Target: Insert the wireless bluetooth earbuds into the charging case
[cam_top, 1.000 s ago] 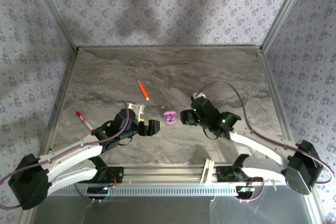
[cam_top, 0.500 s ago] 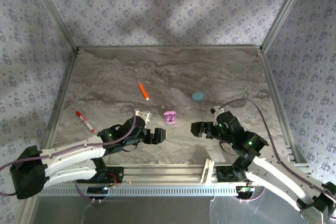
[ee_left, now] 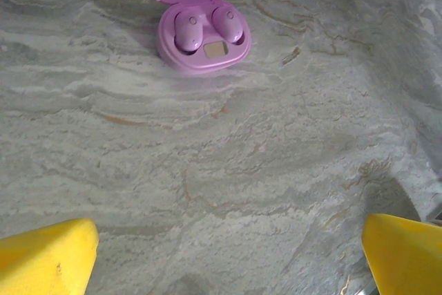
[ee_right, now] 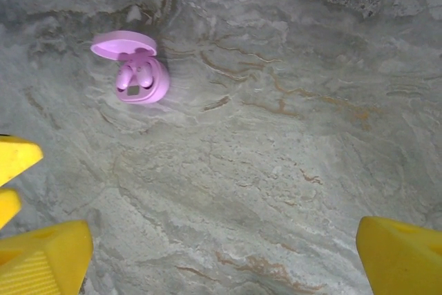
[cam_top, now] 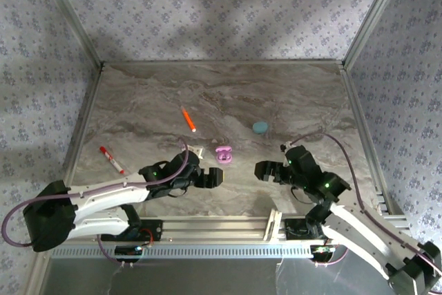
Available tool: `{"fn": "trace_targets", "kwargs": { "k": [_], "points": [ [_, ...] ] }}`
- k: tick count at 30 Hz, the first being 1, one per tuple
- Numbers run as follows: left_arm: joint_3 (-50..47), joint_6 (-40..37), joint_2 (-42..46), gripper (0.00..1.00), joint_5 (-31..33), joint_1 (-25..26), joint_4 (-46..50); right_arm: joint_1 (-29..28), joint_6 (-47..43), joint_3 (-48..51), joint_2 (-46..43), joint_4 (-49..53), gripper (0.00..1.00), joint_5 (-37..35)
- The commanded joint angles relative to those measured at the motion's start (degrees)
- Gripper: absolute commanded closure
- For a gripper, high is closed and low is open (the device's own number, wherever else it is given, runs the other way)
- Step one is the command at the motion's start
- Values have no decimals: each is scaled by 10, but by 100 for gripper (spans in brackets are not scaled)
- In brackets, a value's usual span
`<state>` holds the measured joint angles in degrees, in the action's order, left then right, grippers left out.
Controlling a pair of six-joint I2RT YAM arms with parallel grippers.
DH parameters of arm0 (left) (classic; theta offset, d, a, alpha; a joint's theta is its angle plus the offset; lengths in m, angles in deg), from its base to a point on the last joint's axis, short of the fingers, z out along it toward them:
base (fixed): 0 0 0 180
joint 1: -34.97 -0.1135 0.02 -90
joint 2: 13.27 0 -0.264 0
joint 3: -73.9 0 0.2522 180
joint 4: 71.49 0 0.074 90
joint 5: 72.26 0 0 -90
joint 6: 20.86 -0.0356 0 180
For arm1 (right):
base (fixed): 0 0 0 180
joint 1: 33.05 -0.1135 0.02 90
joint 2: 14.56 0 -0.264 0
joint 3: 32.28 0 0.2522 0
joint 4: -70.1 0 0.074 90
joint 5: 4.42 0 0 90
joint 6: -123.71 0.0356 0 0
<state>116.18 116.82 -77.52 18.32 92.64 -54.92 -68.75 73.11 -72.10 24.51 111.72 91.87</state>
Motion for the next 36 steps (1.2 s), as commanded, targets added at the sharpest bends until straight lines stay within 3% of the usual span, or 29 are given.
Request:
{"fn": "trace_targets", "kwargs": {
  "k": [1,6,13,17,22,29,36],
  "points": [
    [14,-6,-8,7,-49,-30,-47,41,-52,-48,55,-37,0,70],
    [-13,-4,-24,22,-130,-95,-108,99,-90,-117,178,-39,0,139],
    [-22,-8,-66,46,-223,-159,-158,139,-93,-207,337,-61,0,179],
    [-25,-19,-77,54,-234,-179,-164,144,-93,-259,416,-77,0,223],
    [-26,-31,-118,65,-271,-209,-192,126,-111,-320,494,-74,4,216],
    [-17,-41,-178,80,-293,-220,-223,96,-130,-384,560,-58,25,189],
    [-2,-40,-246,90,-308,-220,-260,59,-145,-466,636,-28,68,181]
  ]
}}
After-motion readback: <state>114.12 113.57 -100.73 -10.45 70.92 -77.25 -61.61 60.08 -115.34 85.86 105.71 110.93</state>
